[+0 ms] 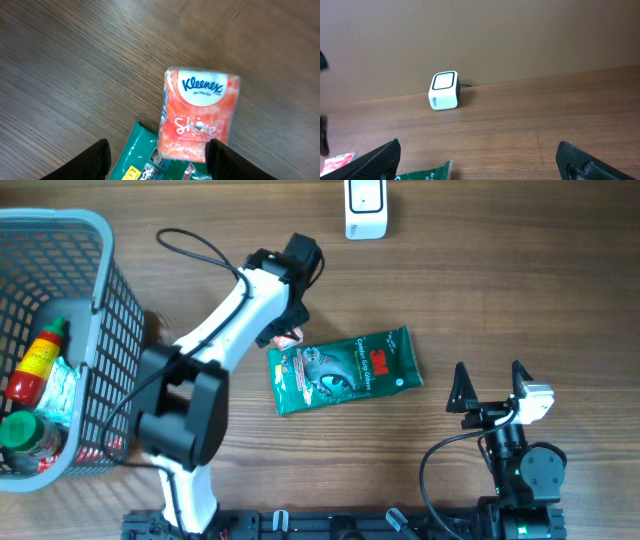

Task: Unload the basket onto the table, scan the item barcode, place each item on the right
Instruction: 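Place the Kleenex pack on the table beside the green pack, then reach into the basket and grasp the pale green toilet wipes pack, then place the toilet wipes pack on the table next to the Kleenex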

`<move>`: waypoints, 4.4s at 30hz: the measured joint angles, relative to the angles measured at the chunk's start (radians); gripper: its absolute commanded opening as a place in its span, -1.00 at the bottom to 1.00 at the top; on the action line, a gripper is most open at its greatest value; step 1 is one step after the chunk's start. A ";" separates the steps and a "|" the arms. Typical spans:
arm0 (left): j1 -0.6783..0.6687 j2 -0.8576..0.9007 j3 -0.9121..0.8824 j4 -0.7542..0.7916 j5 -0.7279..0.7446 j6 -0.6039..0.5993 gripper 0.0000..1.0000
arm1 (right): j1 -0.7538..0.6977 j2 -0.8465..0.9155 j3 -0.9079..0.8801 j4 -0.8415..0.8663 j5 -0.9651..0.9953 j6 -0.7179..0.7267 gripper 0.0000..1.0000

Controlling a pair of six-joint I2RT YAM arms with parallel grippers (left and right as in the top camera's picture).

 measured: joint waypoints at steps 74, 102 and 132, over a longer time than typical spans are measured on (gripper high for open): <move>1.033 -0.079 0.051 -0.043 0.016 0.319 -0.92 | 0.000 0.000 0.000 0.000 0.000 0.000 0.99; 0.105 -0.638 0.013 0.090 0.130 0.311 -0.92 | 0.000 0.000 0.000 0.000 0.000 0.000 1.00; -0.196 -0.229 0.037 0.241 0.070 0.287 0.67 | 0.000 0.000 0.000 0.000 0.000 0.000 0.99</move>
